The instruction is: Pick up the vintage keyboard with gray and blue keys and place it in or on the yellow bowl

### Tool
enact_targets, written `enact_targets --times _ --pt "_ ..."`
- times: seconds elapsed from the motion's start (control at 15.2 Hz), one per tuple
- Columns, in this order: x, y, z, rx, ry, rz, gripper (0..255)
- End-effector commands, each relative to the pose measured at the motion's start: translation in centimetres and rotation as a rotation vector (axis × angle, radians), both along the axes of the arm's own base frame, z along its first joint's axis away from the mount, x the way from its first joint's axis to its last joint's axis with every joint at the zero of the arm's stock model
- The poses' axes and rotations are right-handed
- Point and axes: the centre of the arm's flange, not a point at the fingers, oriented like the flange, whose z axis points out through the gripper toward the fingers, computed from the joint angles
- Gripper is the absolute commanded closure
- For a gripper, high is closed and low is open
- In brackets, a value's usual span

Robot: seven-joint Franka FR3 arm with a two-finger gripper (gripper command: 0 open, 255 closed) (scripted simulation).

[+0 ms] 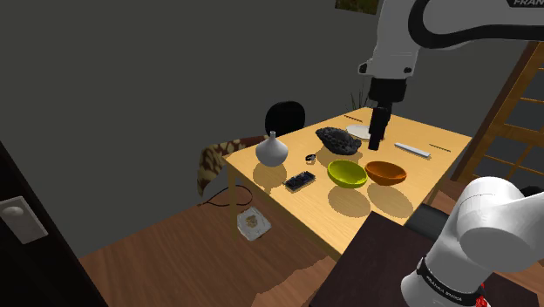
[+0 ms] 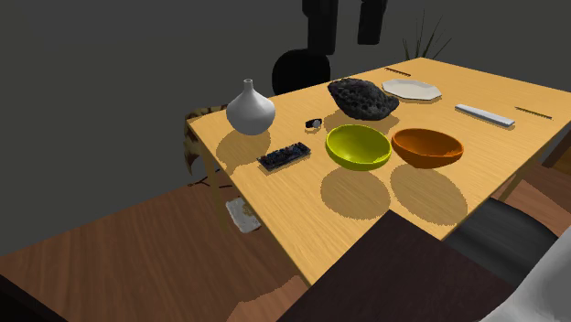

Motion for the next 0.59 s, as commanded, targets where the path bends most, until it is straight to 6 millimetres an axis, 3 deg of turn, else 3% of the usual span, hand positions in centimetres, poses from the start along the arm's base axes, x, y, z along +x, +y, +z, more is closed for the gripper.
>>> enact_targets --times 0.0,0.53 --pt "0.0 0.0 0.0 0.000 0.000 0.000 0" --pt "2.3 -5.8 -7.8 -0.020 -0.049 0.242 0"
